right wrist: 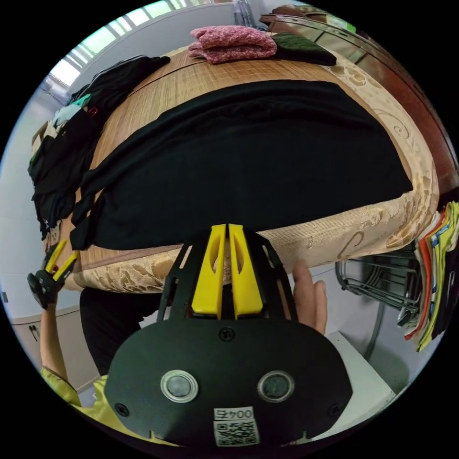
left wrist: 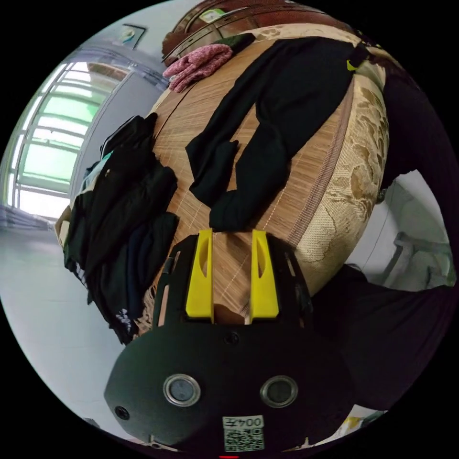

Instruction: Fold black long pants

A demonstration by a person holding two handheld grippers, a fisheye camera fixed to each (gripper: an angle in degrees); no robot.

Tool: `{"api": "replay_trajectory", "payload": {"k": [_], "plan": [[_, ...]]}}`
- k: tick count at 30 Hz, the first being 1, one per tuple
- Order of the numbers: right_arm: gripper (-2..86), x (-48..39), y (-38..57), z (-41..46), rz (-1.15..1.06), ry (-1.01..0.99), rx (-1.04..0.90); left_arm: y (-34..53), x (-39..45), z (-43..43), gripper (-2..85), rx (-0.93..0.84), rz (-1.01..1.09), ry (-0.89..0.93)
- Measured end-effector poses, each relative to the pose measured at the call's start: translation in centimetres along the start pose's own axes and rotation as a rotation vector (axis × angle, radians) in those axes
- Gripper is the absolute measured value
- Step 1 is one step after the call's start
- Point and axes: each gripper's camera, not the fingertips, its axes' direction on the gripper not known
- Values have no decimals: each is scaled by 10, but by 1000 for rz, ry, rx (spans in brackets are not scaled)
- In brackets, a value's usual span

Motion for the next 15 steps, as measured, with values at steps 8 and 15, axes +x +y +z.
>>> {"api": "replay_trajectory", "payload": {"k": [8, 15], "plan": [[-8, -37, 17, 0, -26, 113, 15, -37, 8, 10, 96, -17, 120, -85], [-7, -35, 27, -1, 19, -6, 15, -64, -38, 26, 19, -66, 93, 101]]}}
